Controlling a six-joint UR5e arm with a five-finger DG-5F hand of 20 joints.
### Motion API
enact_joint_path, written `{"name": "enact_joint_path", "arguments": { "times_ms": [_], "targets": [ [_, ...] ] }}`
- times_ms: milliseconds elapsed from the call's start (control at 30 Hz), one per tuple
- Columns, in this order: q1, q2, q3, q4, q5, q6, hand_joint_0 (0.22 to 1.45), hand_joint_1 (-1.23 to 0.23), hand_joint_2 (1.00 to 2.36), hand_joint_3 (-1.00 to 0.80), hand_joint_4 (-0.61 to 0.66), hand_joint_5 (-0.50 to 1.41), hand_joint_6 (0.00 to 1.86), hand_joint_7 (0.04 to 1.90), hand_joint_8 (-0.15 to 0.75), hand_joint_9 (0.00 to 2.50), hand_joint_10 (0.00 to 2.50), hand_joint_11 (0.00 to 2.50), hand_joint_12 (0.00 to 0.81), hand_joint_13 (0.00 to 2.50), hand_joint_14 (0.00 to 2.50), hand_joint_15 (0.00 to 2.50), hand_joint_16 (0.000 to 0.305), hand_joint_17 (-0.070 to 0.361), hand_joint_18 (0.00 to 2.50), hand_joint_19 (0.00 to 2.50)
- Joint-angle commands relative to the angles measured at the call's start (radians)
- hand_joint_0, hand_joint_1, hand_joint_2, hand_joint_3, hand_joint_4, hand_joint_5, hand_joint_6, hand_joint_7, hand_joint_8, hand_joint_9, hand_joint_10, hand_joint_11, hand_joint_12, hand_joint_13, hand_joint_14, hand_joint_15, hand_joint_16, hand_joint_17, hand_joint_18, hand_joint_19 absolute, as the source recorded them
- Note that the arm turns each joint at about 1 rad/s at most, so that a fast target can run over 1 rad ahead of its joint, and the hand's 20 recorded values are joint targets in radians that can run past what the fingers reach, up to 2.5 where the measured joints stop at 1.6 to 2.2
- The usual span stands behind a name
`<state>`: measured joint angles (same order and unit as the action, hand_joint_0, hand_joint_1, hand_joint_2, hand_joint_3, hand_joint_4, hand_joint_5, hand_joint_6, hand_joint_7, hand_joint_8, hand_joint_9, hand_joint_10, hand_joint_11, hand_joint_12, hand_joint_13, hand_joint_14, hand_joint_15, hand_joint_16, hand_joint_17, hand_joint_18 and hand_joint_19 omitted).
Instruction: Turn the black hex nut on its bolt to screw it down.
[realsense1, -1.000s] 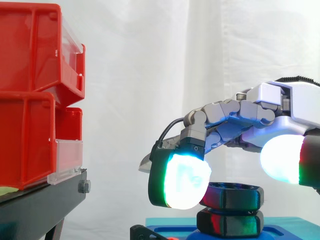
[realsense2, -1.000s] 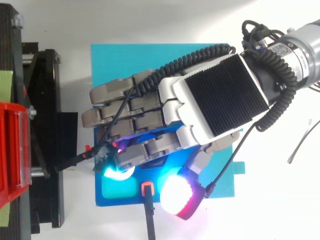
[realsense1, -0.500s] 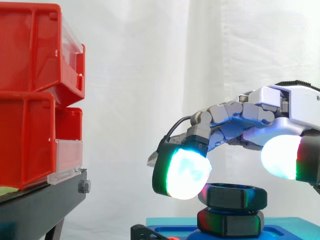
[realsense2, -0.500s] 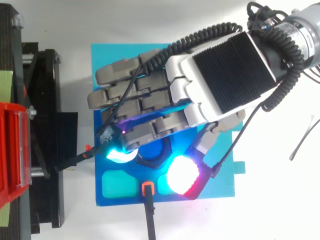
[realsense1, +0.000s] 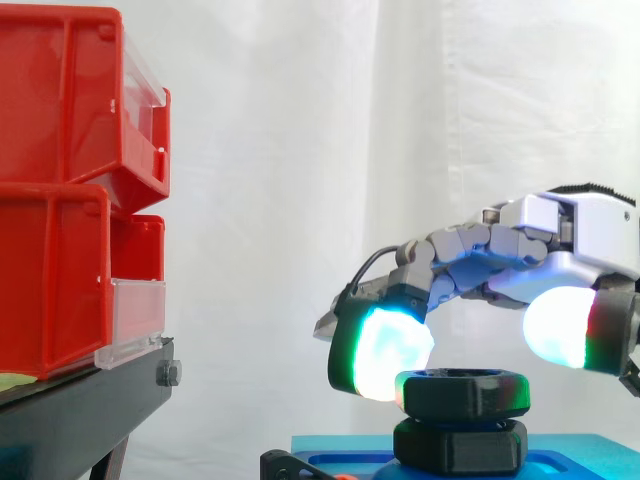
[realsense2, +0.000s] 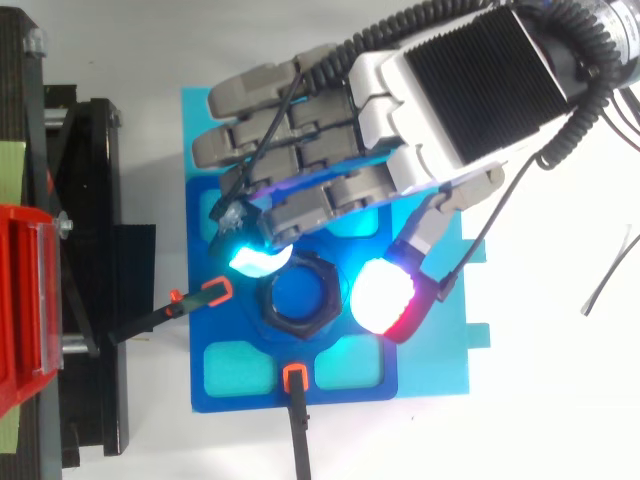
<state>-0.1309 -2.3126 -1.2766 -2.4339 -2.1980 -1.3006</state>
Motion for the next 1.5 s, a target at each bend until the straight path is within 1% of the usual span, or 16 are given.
{"name": "enact_joint_path", "arguments": {
  "times_ms": [0,33,67,200,300,333,467,533,600,667,867,967,1000,1100,1267,1467],
  "targets": [
    [-0.013,-0.011,0.0,0.029,-0.014,0.011,0.49,-0.34,1.0,-0.5,0.26,-0.17,0.56,0.97,0.303,0.54,0.01,0.38,0.353,0.5,0.0,0.15,0.046,0.103,0.37,0.17],
    [-0.013,-0.011,0.0,0.029,-0.014,0.011,0.49,-0.34,1.0,-0.5,0.25,-0.17,0.56,0.97,0.303,0.54,0.01,0.38,0.353,0.5,0.0,0.15,0.046,0.103,0.37,0.17],
    [-0.016,-0.01,0.0,0.056,-0.026,0.035,0.49,-0.34,1.0,-0.5,0.26,-0.17,0.56,0.98,0.303,0.54,0.01,0.38,0.354,0.5,0.0,0.15,0.046,0.103,0.37,0.17],
    [-0.012,-0.011,0.052,0.058,-0.051,0.124,0.49,-0.34,1.0,-0.5,0.26,-0.17,0.54,1.01,0.304,0.54,0.01,0.37,0.354,0.5,0.0,0.15,0.046,0.103,0.37,0.17],
    [-0.007,-0.01,0.066,0.049,-0.048,0.144,0.49,-0.34,1.0,-0.5,0.25,-0.17,0.53,1.03,0.305,0.54,0.01,0.38,0.355,0.5,0.0,0.16,0.046,0.103,0.37,0.17],
    [0.001,-0.01,0.083,0.039,-0.046,0.147,0.49,-0.34,1.0,-0.5,0.25,-0.17,0.52,1.04,0.304,0.54,0.01,0.38,0.354,0.49,0.0,0.15,0.046,0.103,0.37,0.17],
    [0.013,-0.01,0.089,0.036,-0.035,0.147,0.49,-0.34,1.0,-0.5,0.26,-0.17,0.52,1.05,0.305,0.54,0.01,0.37,0.355,0.49,0.0,0.15,0.046,0.103,0.37,0.17],
    [0.028,-0.01,0.089,0.035,-0.009,0.139,0.49,-0.34,1.0,-0.5,0.26,-0.16,0.51,1.05,0.305,0.54,0.01,0.38,0.355,0.49,0.0,0.15,0.046,0.103,0.37,0.17],
    [0.034,-0.01,0.089,0.032,0.003,0.133,0.49,-0.33,1.0,-0.5,0.26,-0.16,0.51,1.06,0.305,0.54,0.01,0.38,0.355,0.49,0.0,0.15,0.046,0.103,0.37,0.17],
    [0.051,-0.01,0.089,0.03,0.021,0.124,0.49,-0.33,1.0,-0.5,0.25,-0.16,0.5,1.07,0.306,0.55,0.01,0.38,0.356,0.49,0.0,0.15,0.046,0.103,0.37,0.17],
    [0.08,-0.011,0.089,0.015,0.049,0.104,0.49,-0.33,1.0,-0.5,0.25,-0.16,0.5,1.07,0.304,0.55,0.01,0.38,0.357,0.49,0.0,0.15,0.046,0.103,0.37,0.17],
    [0.117,-0.011,0.088,-0.011,0.08,0.075,0.49,-0.33,1.0,-0.5,0.25,-0.16,0.5,1.07,0.305,0.54,0.01,0.38,0.356,0.49,0.0,0.15,0.046,0.104,0.37,0.17],
    [0.131,-0.011,0.088,-0.031,0.103,0.06,0.49,-0.33,1.0,-0.5,0.25,-0.16,0.5,1.08,0.305,0.54,0.01,0.37,0.356,0.49,0.0,0.15,0.046,0.103,0.37,0.17],
    [0.137,-0.011,0.088,-0.047,0.123,0.035,0.49,-0.33,1.0,-0.5,0.25,-0.16,0.5,1.07,0.306,0.54,0.01,0.37,0.357,0.49,0.0,0.15,0.046,0.103,0.36,0.17],
    [0.148,-0.011,0.062,-0.047,0.126,0.015,0.49,-0.33,1.0,-0.5,0.25,-0.16,0.5,1.07,0.304,0.54,0.01,0.37,0.357,0.49,0.01,0.15,0.046,0.103,0.36,0.17],
    [0.148,-0.011,0.031,-0.021,0.126,0.007,0.49,-0.33,1.0,-0.5,0.25,-0.16,0.5,1.08,0.303,0.54,0.01,0.37,0.357,0.49,0.0,0.15,0.046,0.103,0.36,0.17]
  ]
}}
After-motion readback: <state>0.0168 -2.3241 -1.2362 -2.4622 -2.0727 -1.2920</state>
